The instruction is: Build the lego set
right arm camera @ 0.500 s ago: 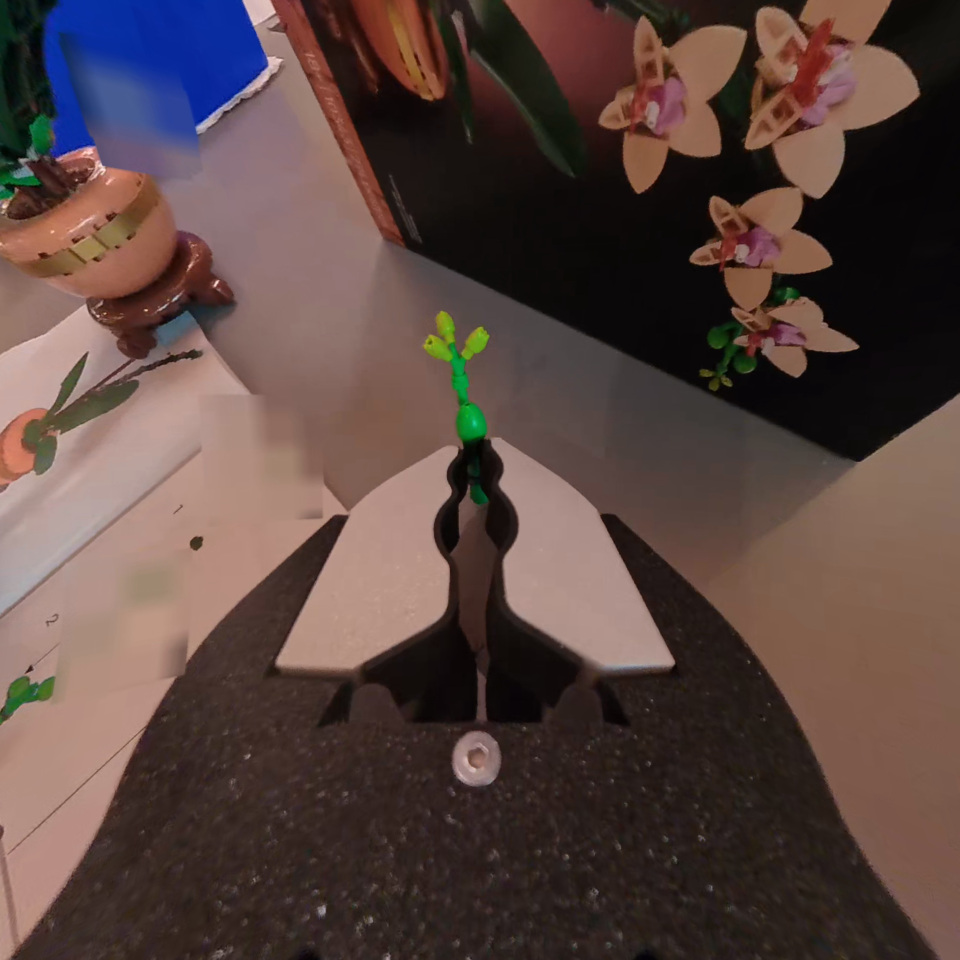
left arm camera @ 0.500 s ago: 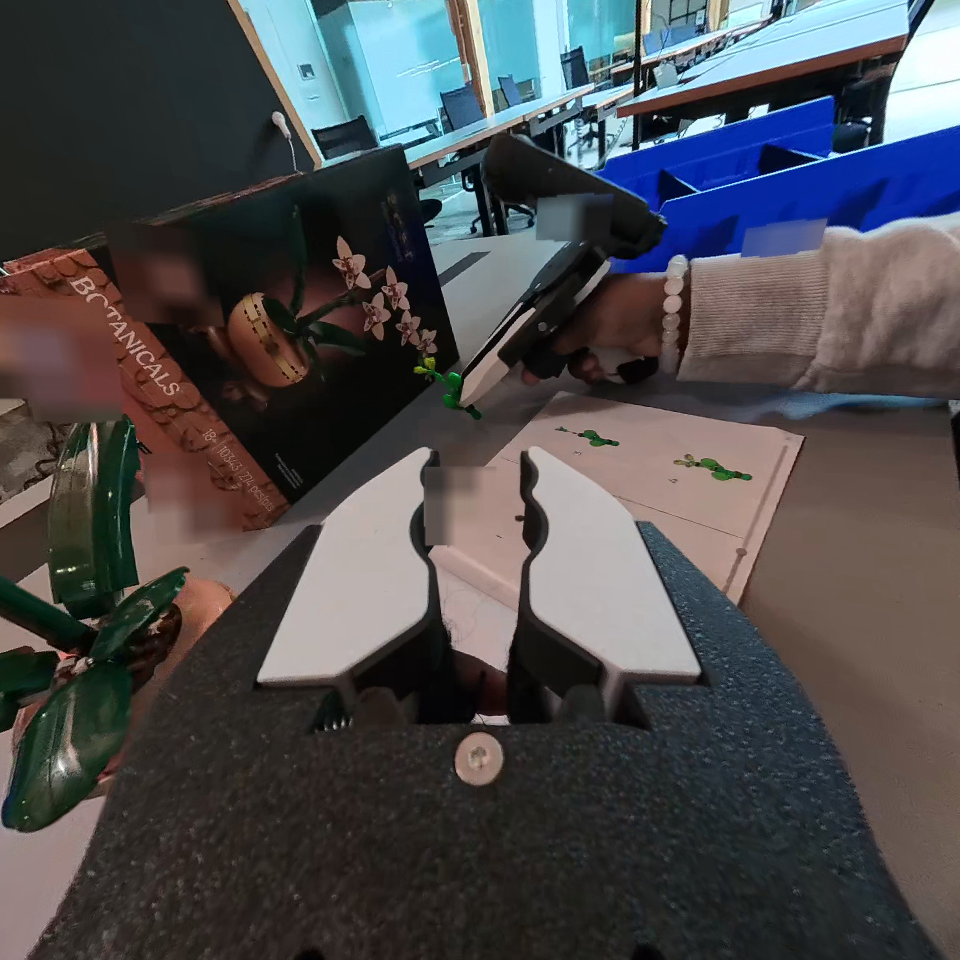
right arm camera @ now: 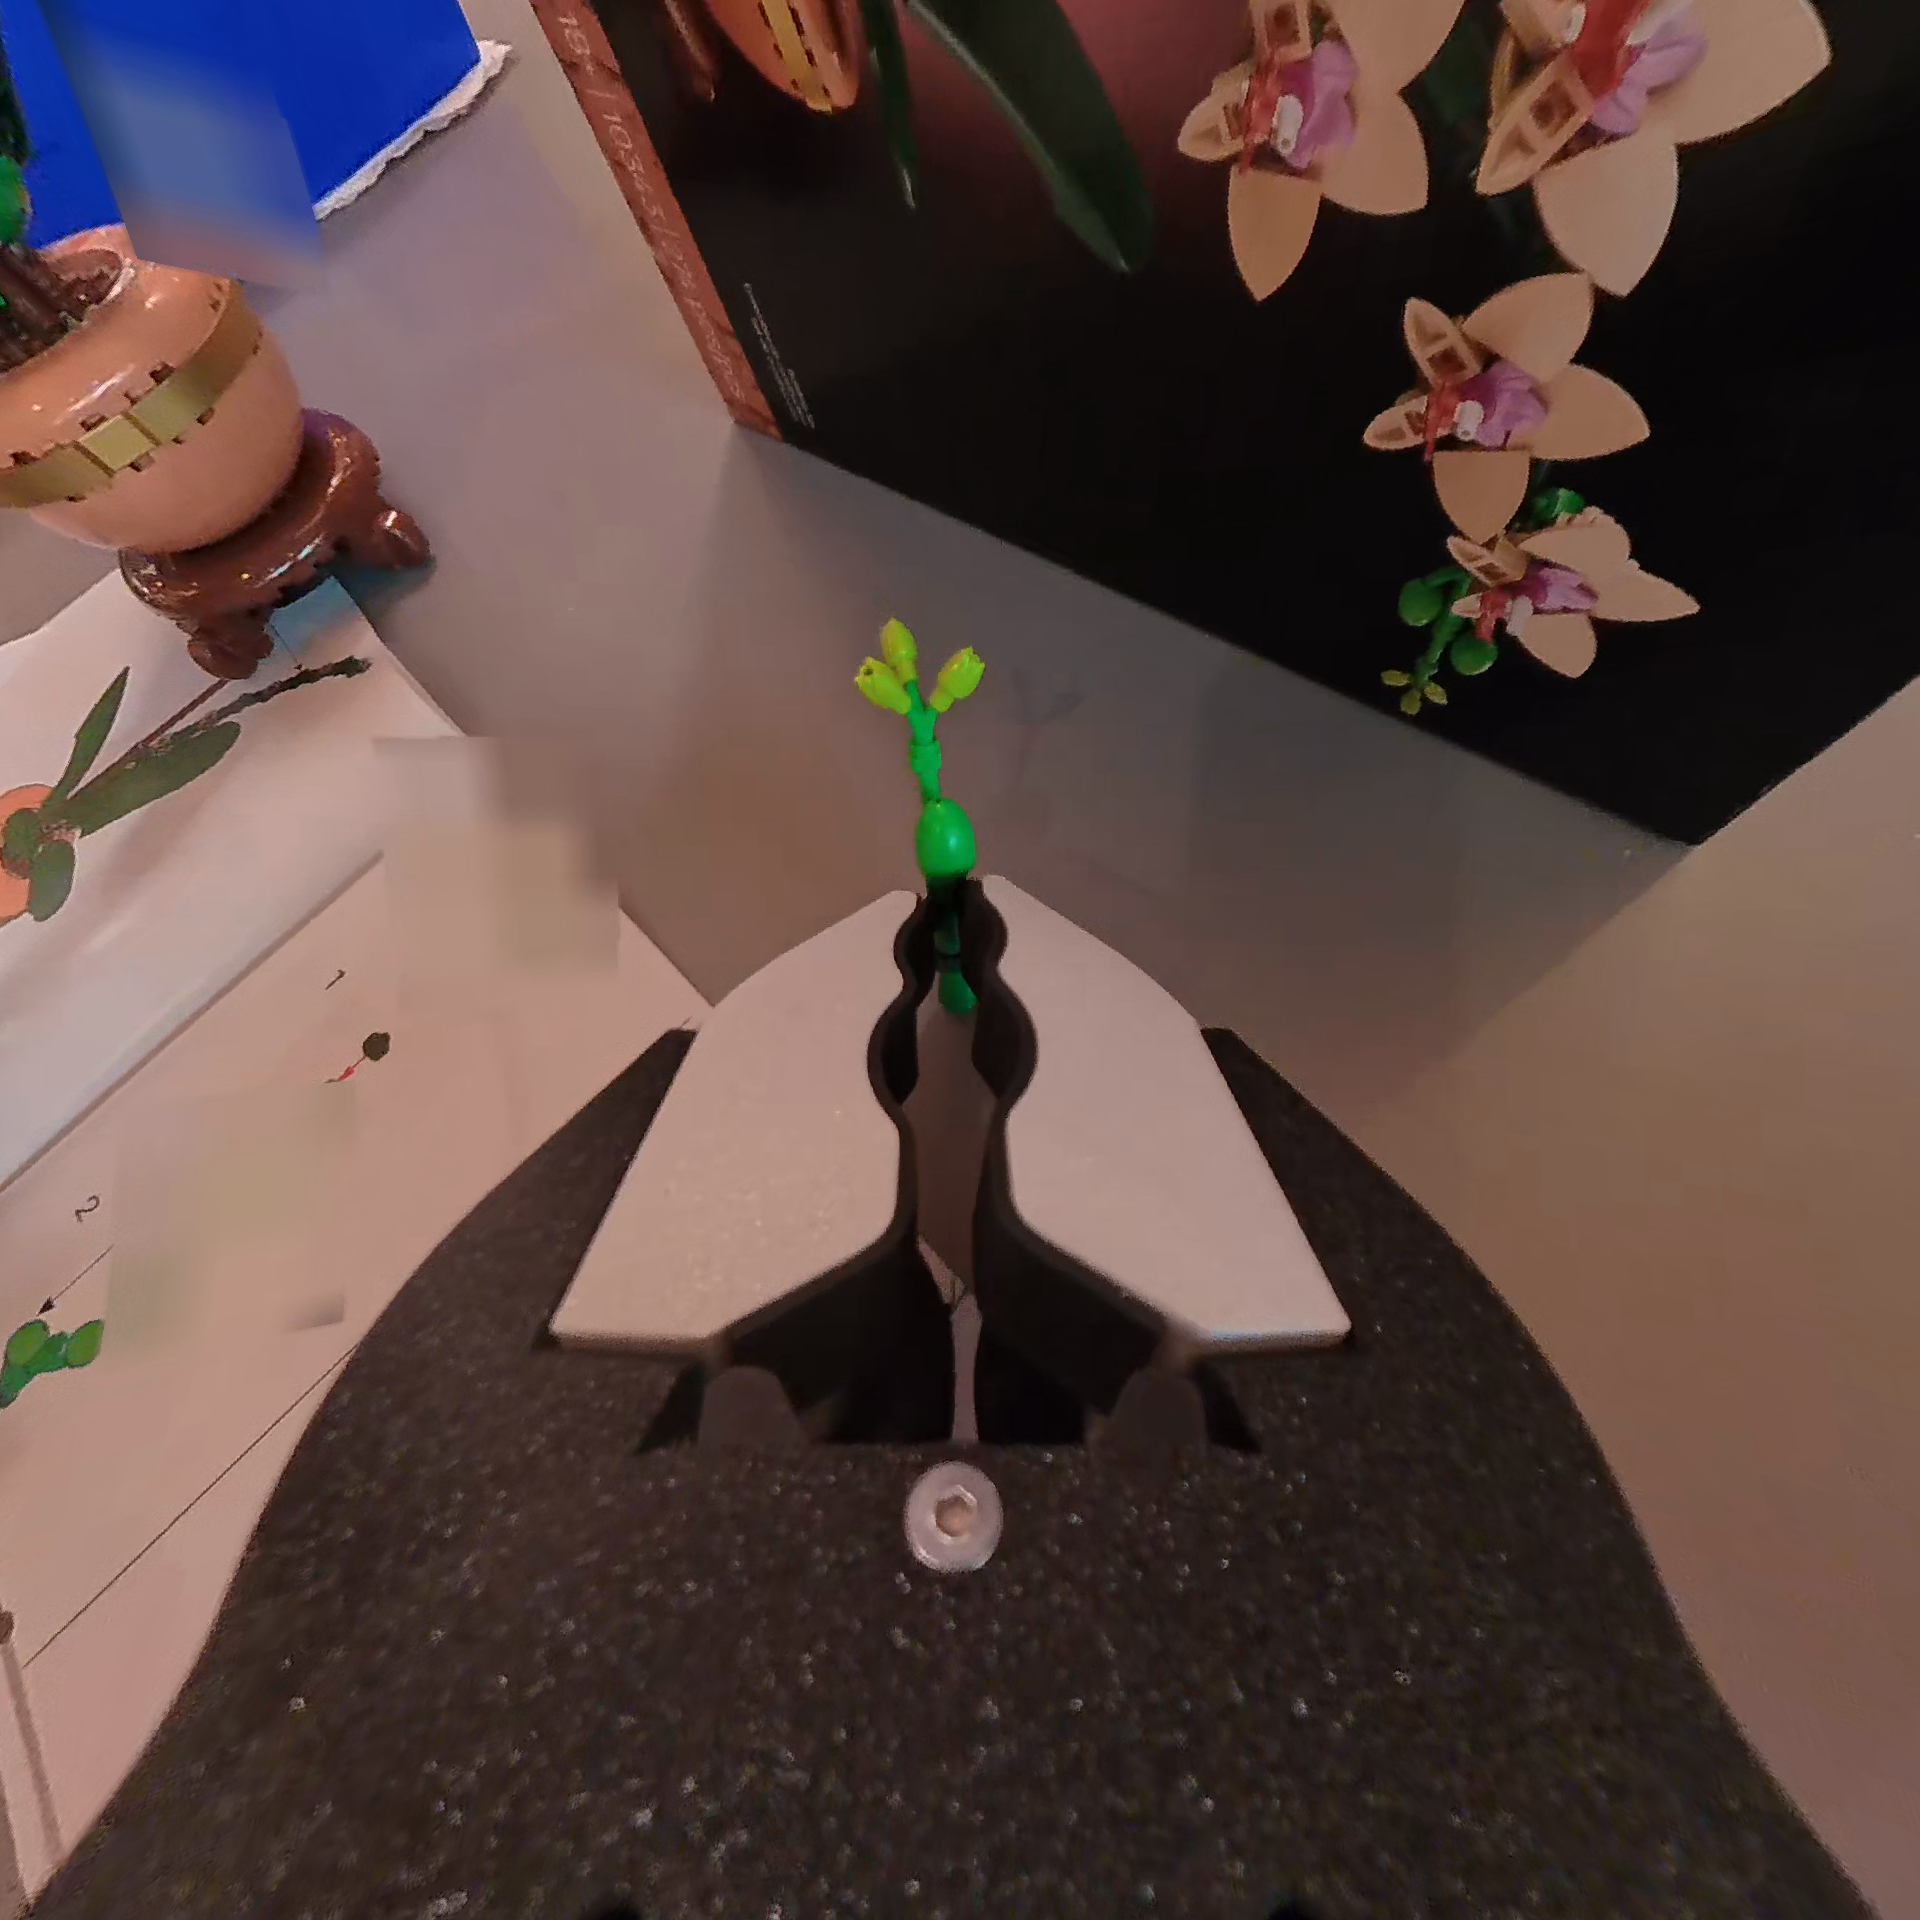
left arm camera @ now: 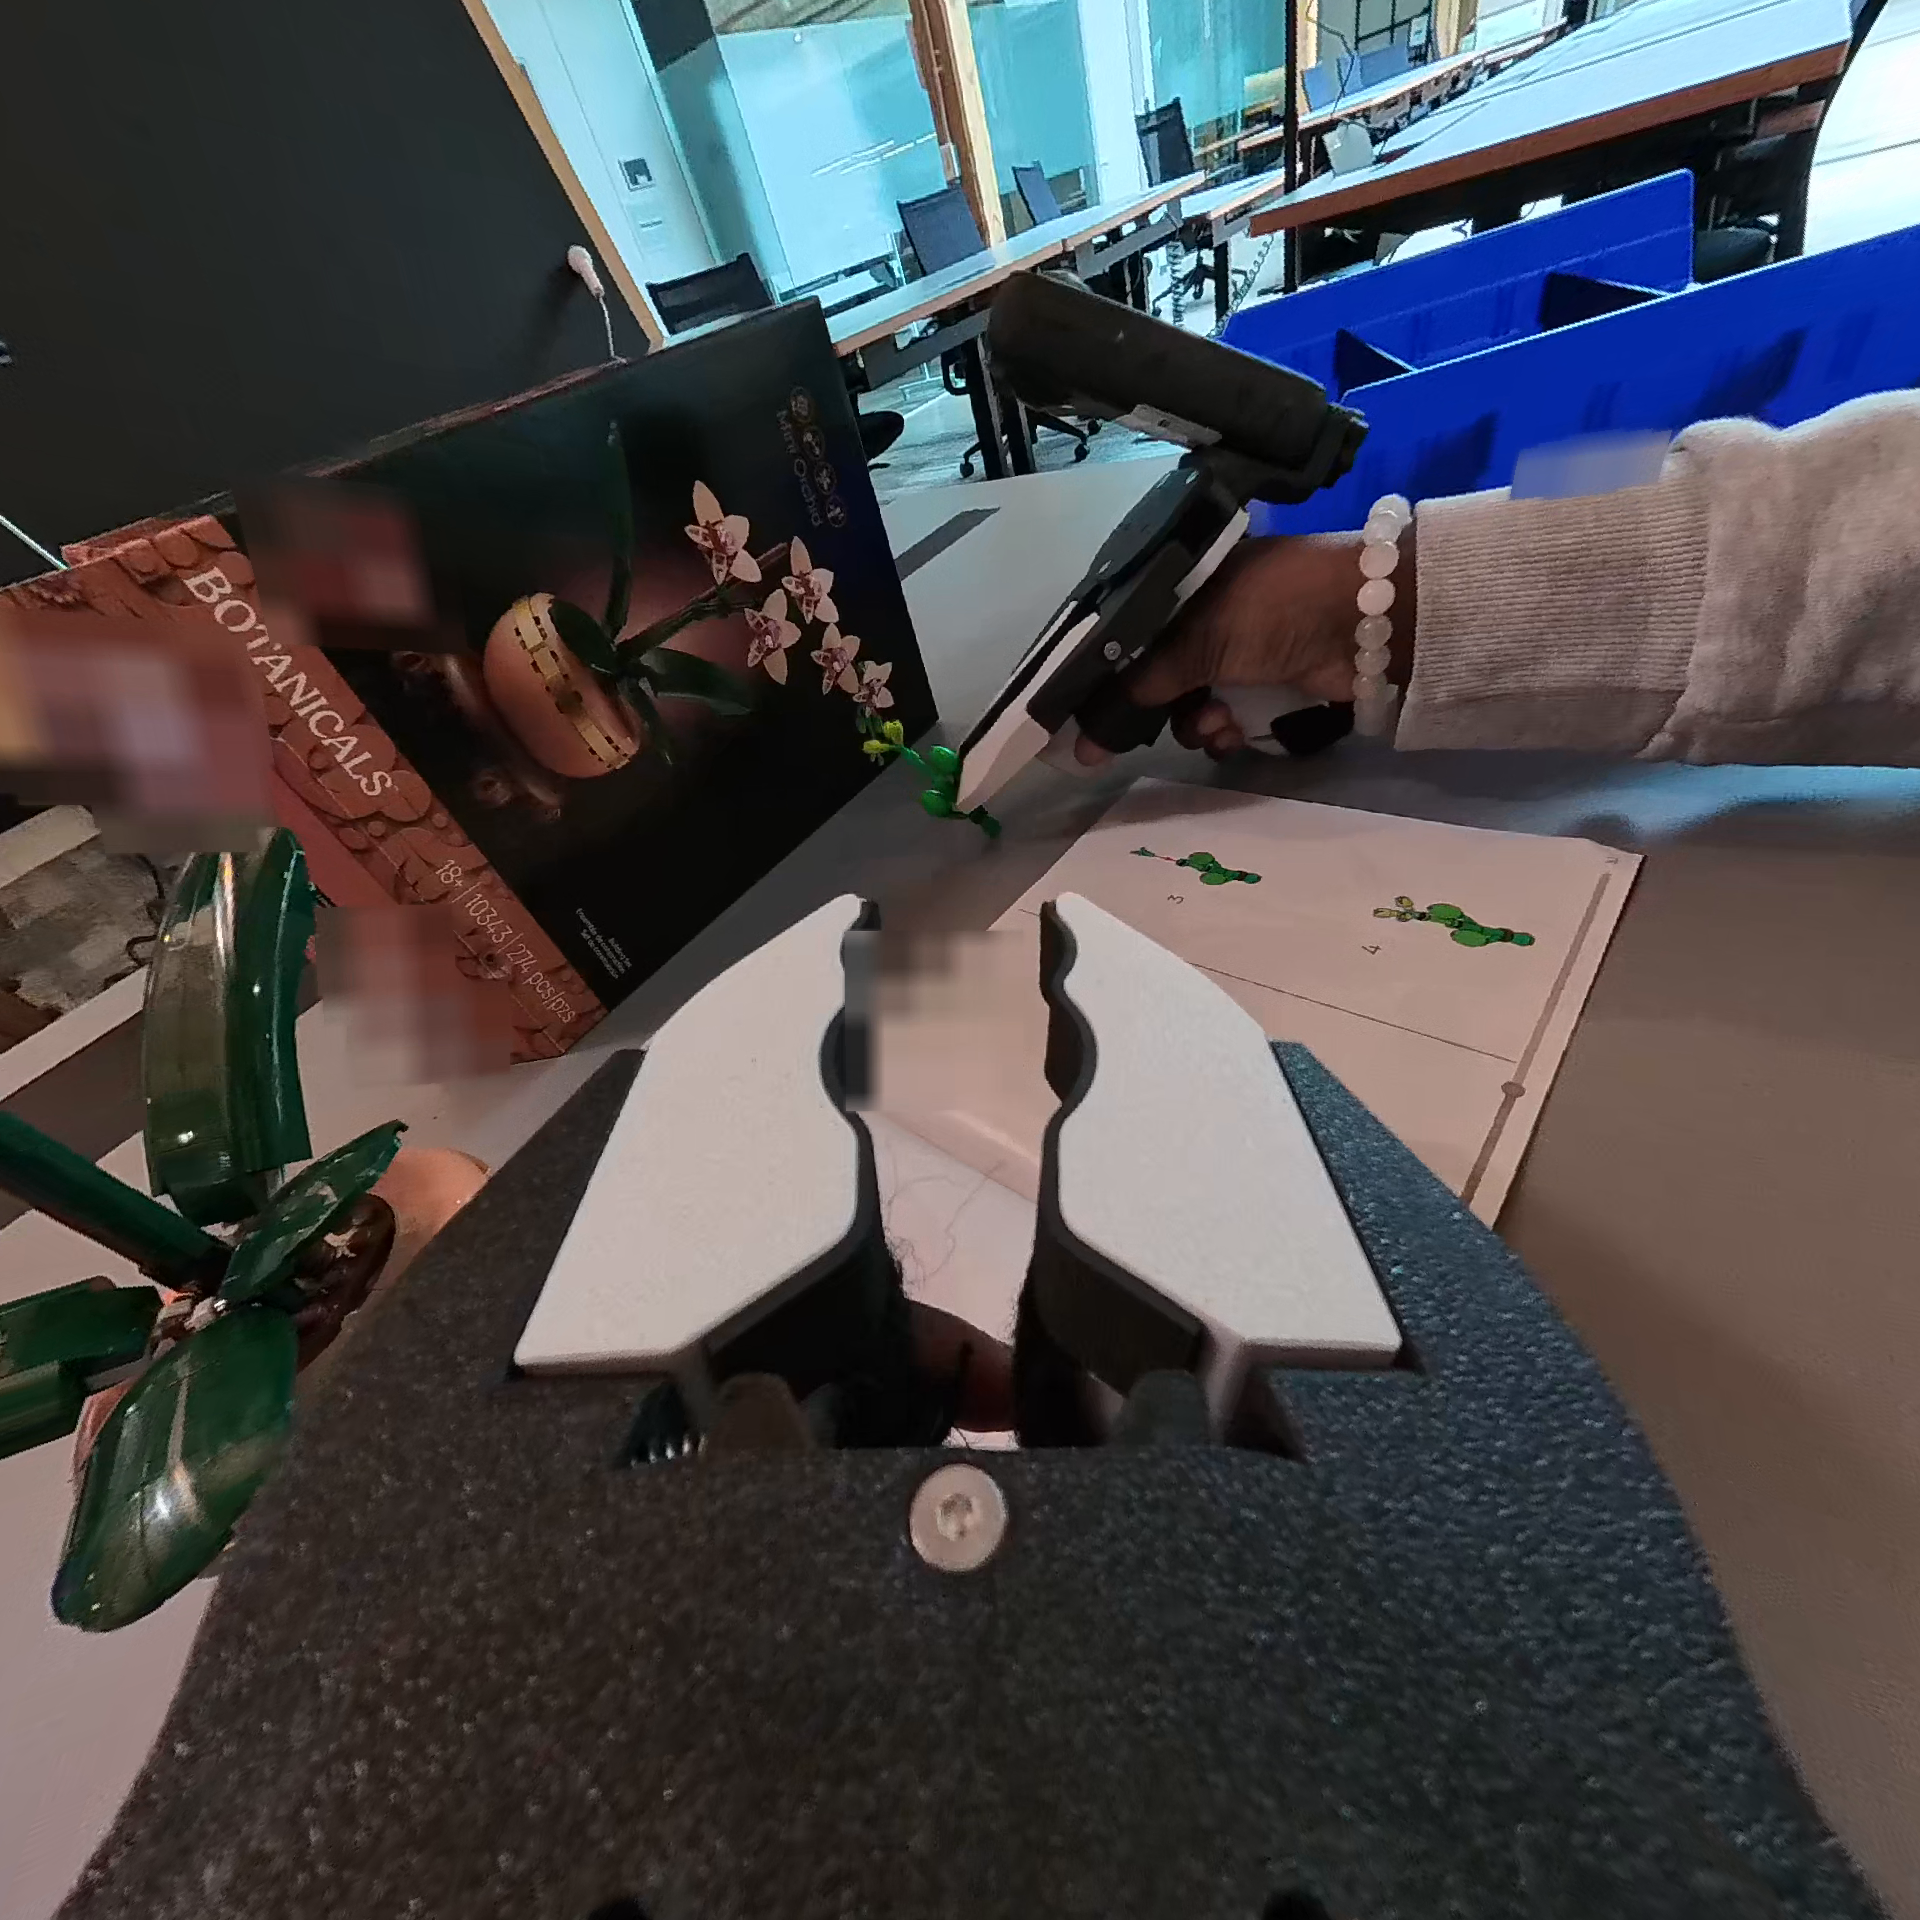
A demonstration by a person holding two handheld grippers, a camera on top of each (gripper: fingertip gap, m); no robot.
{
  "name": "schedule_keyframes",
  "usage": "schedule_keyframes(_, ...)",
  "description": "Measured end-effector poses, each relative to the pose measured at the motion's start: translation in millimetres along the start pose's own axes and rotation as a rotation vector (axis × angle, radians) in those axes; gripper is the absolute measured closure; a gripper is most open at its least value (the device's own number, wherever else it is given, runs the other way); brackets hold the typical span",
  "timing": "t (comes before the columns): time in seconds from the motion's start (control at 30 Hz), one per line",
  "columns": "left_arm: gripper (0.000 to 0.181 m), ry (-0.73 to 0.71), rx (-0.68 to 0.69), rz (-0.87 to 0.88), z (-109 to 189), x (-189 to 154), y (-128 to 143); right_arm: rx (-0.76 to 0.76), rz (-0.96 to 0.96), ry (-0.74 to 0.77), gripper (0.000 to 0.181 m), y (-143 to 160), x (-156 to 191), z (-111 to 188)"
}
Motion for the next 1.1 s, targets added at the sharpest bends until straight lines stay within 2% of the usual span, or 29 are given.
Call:
schedule_keyframes(0.2,0.151,0.06,0.081,0.023,-10.4,-7.9,5.6,0.012,-0.024,-0.004,0.177,4.5,0.6,3.8)
schedule_keyframes(0.37,0.151,0.089,0.088,0.068,-14.2,-11.2,3.1,0.078,-0.006,0.001,0.177,6.0,0.4,0.6)
schedule_keyframes(0.73,0.151,0.056,0.074,0.064,10.7,3.9,1.0,0.239,0.023,-0.001,0.173,0.1,-0.4,-6.4)
schedule_keyframes(0.93,0.151,0.051,0.074,0.055,26.1,9.2,3.1,0.237,0.035,-0.005,0.173,-1.7,-3.7,-2.6)
schedule_keyframes(1.1,0.15,-0.008,0.073,0.059,44.9,21.3,11.2,0.195,0.076,-0.015,0.17,-2.2,0.4,4.9)
Point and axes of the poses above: each gripper's, where its closed fingertips meet, z back along the fingers, y out of its underside, x = y × z across the jaws, the point moved 8 cm from there along z, back along the fingers, and after that the axes turned 15 degrees about -y, right-handed, at the moved point
